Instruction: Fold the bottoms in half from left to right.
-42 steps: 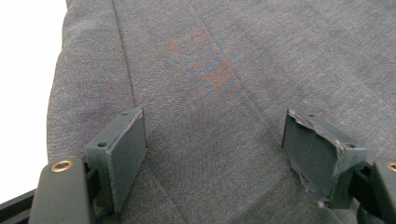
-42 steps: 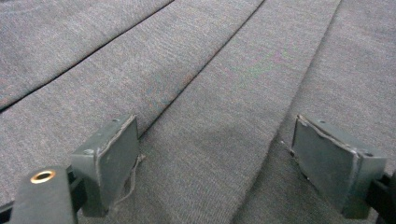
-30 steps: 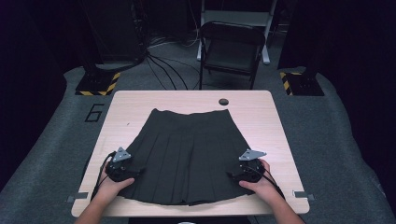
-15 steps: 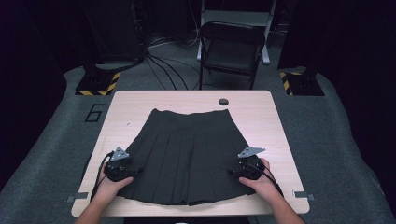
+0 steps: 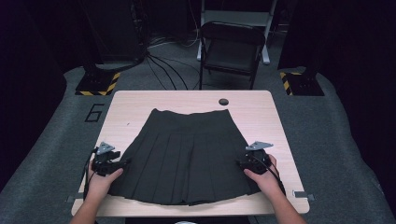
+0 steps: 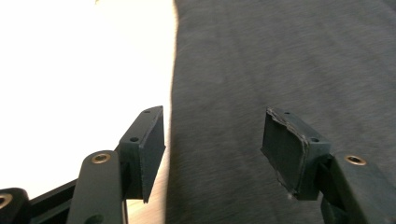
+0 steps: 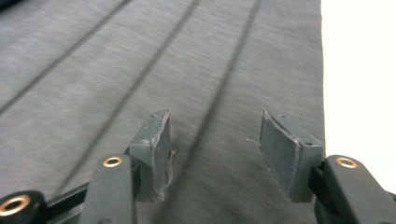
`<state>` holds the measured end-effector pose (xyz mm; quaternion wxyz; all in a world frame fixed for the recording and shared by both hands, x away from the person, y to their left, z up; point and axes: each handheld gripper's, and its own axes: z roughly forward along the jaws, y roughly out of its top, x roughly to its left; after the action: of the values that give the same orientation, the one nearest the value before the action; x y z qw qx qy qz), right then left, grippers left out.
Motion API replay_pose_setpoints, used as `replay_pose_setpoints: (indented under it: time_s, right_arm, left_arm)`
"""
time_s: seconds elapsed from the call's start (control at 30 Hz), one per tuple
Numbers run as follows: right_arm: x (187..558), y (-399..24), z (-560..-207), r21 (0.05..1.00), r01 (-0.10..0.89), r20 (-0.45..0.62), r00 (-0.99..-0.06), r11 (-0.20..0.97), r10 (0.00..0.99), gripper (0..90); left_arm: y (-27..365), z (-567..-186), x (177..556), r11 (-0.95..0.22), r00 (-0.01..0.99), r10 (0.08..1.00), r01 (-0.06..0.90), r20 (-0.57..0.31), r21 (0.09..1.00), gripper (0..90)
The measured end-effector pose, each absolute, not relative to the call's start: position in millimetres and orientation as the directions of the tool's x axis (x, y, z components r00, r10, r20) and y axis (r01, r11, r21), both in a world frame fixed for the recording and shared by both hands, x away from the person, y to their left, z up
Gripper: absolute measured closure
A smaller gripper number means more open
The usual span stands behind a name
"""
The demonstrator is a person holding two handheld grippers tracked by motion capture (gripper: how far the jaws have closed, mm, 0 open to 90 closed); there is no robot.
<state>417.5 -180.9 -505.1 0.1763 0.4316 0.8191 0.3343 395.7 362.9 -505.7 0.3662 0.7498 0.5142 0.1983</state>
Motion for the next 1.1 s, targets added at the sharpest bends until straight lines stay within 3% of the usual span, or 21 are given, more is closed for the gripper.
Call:
replay_pose_setpoints:
  time_s: [0.33, 0.57, 0.67, 0.87, 0.93, 1.1]
  right_arm:
    - [423.0, -187.9, -509.9, 0.686, 0.625, -0.019, -0.494, 0.371, 0.869, 39.1]
    - [422.8, -195.6, -513.1, 0.688, 0.632, -0.032, -0.467, 0.358, 0.884, 37.9]
    - [421.9, -196.5, -513.5, 0.686, 0.641, -0.017, -0.460, 0.345, 0.888, 38.2]
    - [418.6, -192.7, -514.5, 0.692, 0.628, 0.007, -0.499, 0.356, 0.867, 57.4]
    - [417.6, -191.6, -514.3, 0.691, 0.626, 0.006, -0.503, 0.360, 0.864, 58.0]
    - [415.9, -190.0, -514.9, 0.699, 0.620, 0.009, -0.507, 0.357, 0.862, 58.9]
  left_arm:
    - [360.3, -518.4, 402.8, -0.232, 0.375, 0.926, 0.647, -0.038, 0.727, 33.4]
    - [357.6, -521.4, 400.7, -0.253, 0.392, 0.920, 0.642, -0.027, 0.724, 39.1]
    - [357.2, -520.8, 400.5, -0.259, 0.399, 0.917, 0.643, -0.027, 0.721, 45.8]
    - [347.9, -517.7, 400.1, -0.252, 0.400, 0.915, 0.659, -0.046, 0.709, 69.0]
    - [346.2, -517.6, 399.7, -0.253, 0.399, 0.916, 0.660, -0.043, 0.708, 77.3]
    - [343.5, -516.3, 399.6, -0.253, 0.390, 0.920, 0.667, -0.040, 0.701, 83.0]
